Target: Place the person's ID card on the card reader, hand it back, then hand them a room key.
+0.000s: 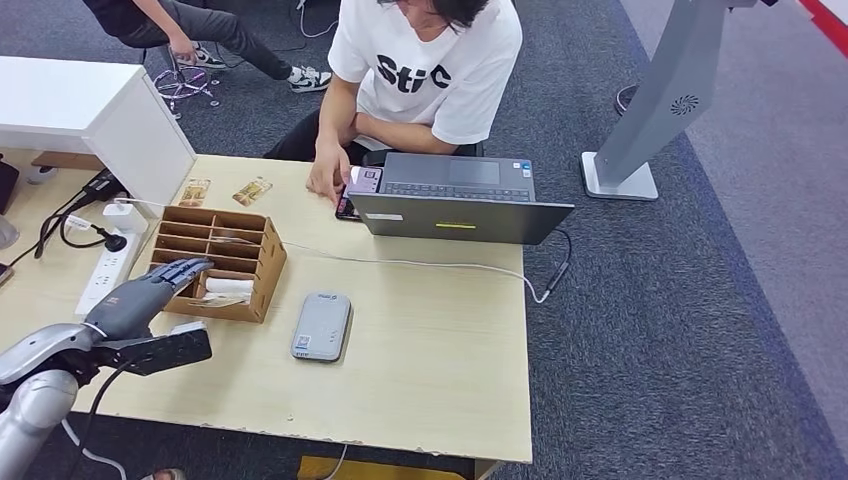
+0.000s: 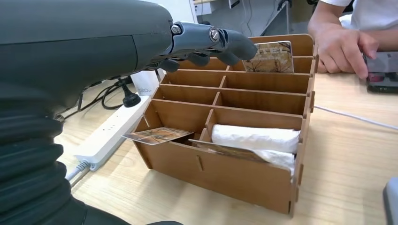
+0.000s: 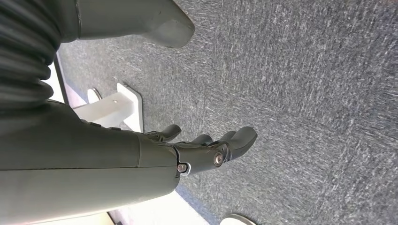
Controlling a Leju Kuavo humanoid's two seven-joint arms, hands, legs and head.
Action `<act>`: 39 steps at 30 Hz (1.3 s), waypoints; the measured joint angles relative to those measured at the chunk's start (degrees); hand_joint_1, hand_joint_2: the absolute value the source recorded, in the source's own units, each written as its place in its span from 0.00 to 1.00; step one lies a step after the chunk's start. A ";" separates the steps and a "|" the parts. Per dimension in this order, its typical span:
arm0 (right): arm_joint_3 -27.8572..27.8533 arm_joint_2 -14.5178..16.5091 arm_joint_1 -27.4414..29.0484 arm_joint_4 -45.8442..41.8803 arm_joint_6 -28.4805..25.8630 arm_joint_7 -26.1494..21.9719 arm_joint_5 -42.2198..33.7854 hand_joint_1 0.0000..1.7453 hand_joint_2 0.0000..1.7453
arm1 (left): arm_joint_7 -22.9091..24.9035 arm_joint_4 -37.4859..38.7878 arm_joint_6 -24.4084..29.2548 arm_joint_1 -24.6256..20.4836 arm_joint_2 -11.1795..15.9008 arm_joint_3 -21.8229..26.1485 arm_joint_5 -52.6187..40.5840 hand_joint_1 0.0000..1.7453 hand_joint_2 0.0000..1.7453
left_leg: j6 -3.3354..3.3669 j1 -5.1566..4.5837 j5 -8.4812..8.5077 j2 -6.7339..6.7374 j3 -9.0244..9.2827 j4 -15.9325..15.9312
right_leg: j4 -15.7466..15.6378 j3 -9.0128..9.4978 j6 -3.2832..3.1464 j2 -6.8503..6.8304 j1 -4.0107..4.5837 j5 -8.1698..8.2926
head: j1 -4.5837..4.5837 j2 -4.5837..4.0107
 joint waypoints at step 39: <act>0.36 0.00 -0.09 0.00 0.07 0.28 0.56 0.00 1.00 | 5.47 6.14 15.80 1.37 -3.34 -4.90 -17.64 0.00 1.00 | 0.01 -0.02 0.00 -0.03 0.00 0.01 | -0.01 0.02 0.01 -0.02 -0.03 0.01 | 0.01 0.00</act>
